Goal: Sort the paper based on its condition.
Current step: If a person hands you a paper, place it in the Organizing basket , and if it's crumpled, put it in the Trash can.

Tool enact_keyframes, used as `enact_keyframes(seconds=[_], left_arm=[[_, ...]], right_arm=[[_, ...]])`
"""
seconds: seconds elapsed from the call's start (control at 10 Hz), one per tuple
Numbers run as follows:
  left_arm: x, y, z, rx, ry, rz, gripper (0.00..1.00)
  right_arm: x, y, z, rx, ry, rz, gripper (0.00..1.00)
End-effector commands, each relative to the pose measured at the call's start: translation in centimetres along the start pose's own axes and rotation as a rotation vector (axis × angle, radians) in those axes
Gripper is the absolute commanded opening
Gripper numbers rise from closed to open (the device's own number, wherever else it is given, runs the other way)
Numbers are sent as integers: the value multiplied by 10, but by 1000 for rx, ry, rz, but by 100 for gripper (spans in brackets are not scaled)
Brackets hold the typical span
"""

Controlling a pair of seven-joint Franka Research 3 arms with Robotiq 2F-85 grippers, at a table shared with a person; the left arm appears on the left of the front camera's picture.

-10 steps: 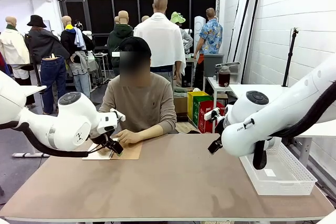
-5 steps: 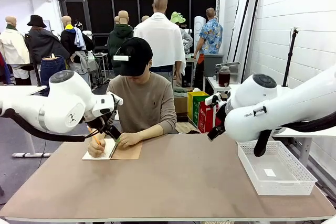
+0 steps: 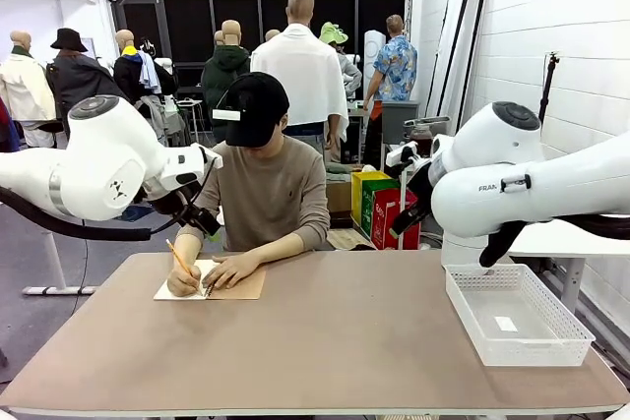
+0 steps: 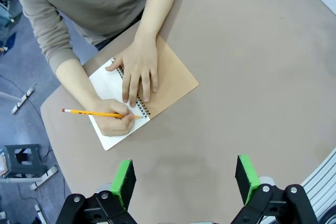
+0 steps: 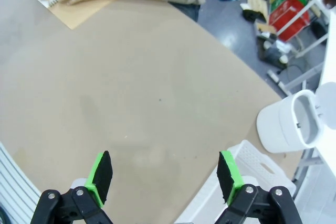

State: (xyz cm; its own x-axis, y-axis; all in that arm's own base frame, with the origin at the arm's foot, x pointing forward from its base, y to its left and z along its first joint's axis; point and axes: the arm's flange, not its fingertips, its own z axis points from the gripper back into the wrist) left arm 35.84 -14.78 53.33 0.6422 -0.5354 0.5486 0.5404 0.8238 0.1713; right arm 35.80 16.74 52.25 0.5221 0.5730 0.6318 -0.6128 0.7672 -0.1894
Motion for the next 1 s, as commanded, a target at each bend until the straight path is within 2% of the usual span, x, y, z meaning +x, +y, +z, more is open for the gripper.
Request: enact_keyframes(seconds=[0.0,0.5,0.9], left_arm=[[3,-1,14,9,5,1,100],[6,3,41,34,-30,9,100],[5,4,40,35,-33,21,100]], right_arm=[[3,-3,16,-1,-24,33,100],[11,-2,35,1,-61,47,100],[11,-4,36,1,-73,46,100]])
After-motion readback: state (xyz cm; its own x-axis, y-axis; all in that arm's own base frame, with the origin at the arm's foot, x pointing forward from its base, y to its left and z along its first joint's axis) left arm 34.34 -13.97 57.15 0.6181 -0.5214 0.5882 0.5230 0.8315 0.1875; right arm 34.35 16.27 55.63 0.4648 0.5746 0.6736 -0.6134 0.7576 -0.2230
